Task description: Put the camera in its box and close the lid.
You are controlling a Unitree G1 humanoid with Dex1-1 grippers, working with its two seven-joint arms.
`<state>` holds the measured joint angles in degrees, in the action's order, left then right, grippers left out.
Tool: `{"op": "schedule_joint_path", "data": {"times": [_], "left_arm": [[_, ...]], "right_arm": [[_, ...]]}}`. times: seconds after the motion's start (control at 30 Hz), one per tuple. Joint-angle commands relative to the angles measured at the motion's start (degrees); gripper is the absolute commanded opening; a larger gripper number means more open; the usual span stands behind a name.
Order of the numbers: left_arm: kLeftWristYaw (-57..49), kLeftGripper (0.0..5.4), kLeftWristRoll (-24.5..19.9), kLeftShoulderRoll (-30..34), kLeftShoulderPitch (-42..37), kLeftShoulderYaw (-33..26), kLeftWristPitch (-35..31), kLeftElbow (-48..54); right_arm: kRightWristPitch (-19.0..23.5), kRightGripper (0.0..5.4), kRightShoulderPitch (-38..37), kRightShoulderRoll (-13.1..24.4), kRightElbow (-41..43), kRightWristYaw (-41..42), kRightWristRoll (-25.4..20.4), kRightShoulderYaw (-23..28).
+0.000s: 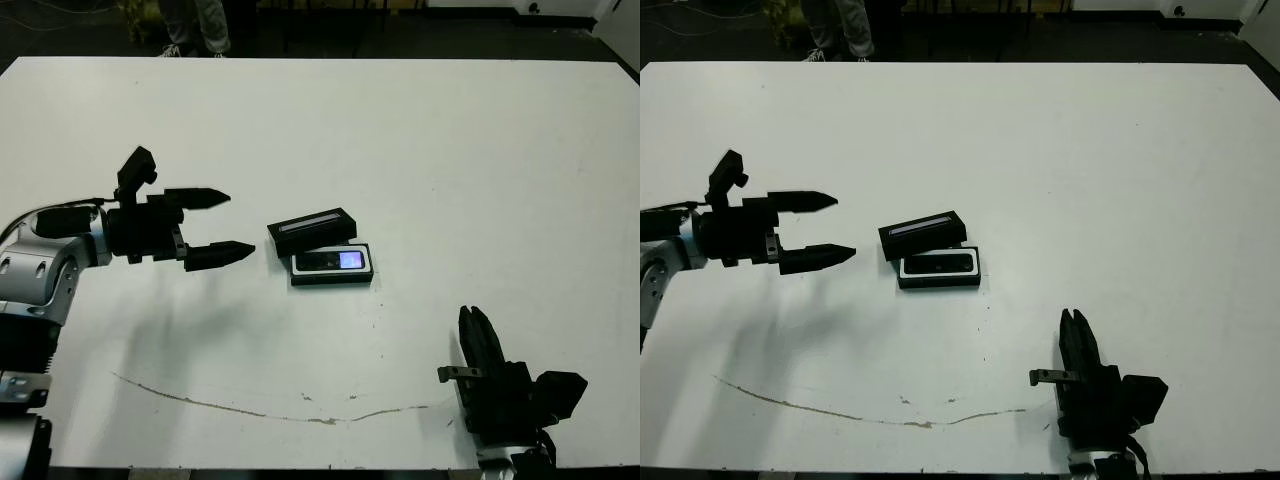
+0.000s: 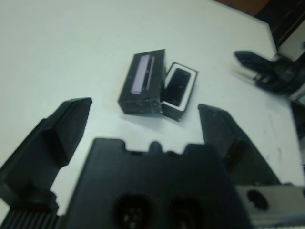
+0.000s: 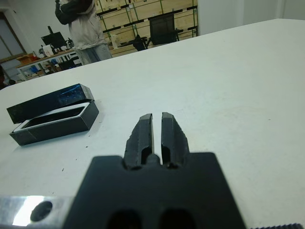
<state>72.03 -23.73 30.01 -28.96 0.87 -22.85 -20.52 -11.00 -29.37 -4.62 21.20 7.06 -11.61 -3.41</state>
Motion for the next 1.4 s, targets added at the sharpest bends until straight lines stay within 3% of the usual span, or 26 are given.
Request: {"op": "schedule_joint_path", "data": {"times": [0.03,0.4,0.87,1.17,1.27,1.4], "left_arm": [[0.7,5.39,-1.2,-2.3,-0.6,-0.4,-0.4,-4.1],[-5.2,5.39,-0.9,-9.2,-2.4,-2.4,1.3,-14.0],[-8.9,5.39,1.9,-10.4,-4.9,-2.9,2.8,-22.0],[-5.4,5.39,3.6,-10.3,-6.3,-2.8,7.9,-25.8],[-2.3,5.39,3.9,-10.4,-7.0,-2.8,10.1,-28.0],[0.3,5.39,4.4,-10.5,-7.8,-3.3,13.4,-31.3]], "right_arm": [[2.4,0.0,-1.1,0.8,-0.8,-0.4,-0.1,0.2],[1.5,0.0,-0.9,1.2,-2.0,0.9,-1.0,0.8],[1.1,0.0,-0.9,1.1,-2.5,1.0,-0.7,1.4],[-0.2,0.0,-0.4,1.4,-3.3,1.5,-0.4,1.6],[2.0,0.0,-1.1,1.6,-1.5,0.2,0.9,1.5],[0.8,0.0,-0.5,1.4,-2.9,1.5,-0.8,2.0]]}}
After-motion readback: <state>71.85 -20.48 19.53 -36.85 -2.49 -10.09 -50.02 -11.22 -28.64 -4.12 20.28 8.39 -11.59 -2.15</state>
